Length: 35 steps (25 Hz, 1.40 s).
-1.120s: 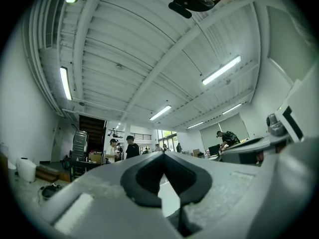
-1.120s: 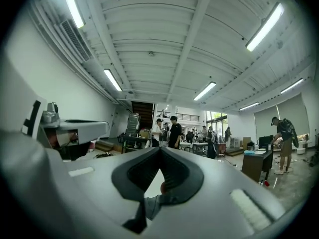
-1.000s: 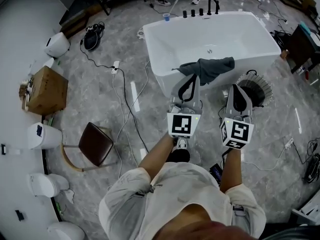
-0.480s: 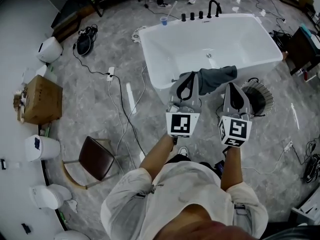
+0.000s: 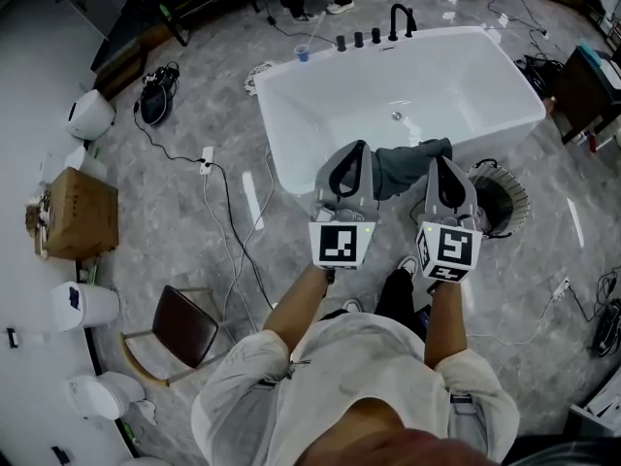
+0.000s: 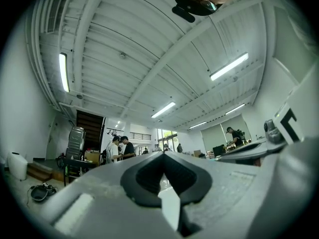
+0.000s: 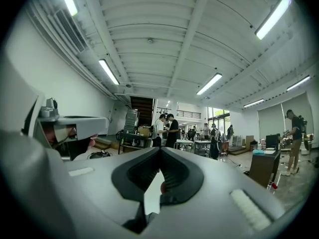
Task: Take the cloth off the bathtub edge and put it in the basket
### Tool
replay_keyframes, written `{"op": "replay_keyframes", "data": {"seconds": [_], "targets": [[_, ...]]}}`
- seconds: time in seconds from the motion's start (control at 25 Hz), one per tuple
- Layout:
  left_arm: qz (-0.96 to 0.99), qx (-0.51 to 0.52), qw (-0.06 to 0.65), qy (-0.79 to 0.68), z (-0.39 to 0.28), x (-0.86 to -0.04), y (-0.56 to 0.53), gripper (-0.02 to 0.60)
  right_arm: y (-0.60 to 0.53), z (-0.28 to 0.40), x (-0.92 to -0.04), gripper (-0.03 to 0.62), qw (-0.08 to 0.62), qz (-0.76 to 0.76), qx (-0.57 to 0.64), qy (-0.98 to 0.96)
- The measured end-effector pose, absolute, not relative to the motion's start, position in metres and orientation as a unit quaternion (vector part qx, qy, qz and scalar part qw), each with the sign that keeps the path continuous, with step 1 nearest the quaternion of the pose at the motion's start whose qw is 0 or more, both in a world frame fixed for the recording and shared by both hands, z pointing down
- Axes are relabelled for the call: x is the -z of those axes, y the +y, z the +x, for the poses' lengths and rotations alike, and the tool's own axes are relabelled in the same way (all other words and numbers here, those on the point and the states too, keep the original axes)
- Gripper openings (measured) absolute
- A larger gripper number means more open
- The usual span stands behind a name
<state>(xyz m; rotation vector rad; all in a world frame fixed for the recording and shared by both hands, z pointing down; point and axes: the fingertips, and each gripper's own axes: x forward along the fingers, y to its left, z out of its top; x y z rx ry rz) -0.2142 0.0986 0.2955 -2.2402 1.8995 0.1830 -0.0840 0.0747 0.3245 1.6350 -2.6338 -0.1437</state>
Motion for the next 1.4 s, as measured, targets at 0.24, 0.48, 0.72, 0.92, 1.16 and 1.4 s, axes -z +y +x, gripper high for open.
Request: {"op": "replay_keyframes", "data": {"seconds": [0.24, 0.48, 0.72, 0.92, 1.16, 1.4], "targets": [[-0.751, -0.060, 0.115, 0.648, -0.174, -0.290, 0.033, 0.002, 0.005, -0.049, -0.325, 0.002, -0.001, 0.517, 0.026, -0.856], [-0.740, -0.052, 0.123, 0.659, -0.137, -0.283, -0.040, 0.002, -0.065, -0.016, -0.314, 0.002, -0.011, 0.496, 0.023, -0.868], [-0.721, -0.033, 0.127, 0.680, -0.130, -0.283, -0.077, 0.002, -0.113, 0.000, -0.314, 0.002, -0.018, 0.481, 0.011, -0.877], [-0.704, -0.029, 0.124, 0.698, -0.144, -0.288, -0.092, 0.002, -0.136, -0.001, -0.320, 0.002, -0.017, 0.470, 0.006, -0.882], [-0.698, -0.037, 0.108, 0.707, -0.161, -0.297, -0.122, 0.002, -0.171, -0.016, -0.335, 0.002, -0.002, 0.469, 0.000, -0.883], [-0.703, -0.040, 0.083, 0.705, -0.191, -0.318, -0.162, 0.002, -0.209, -0.048, -0.345, 0.002, 0.003, 0.460, -0.028, -0.887]]}}
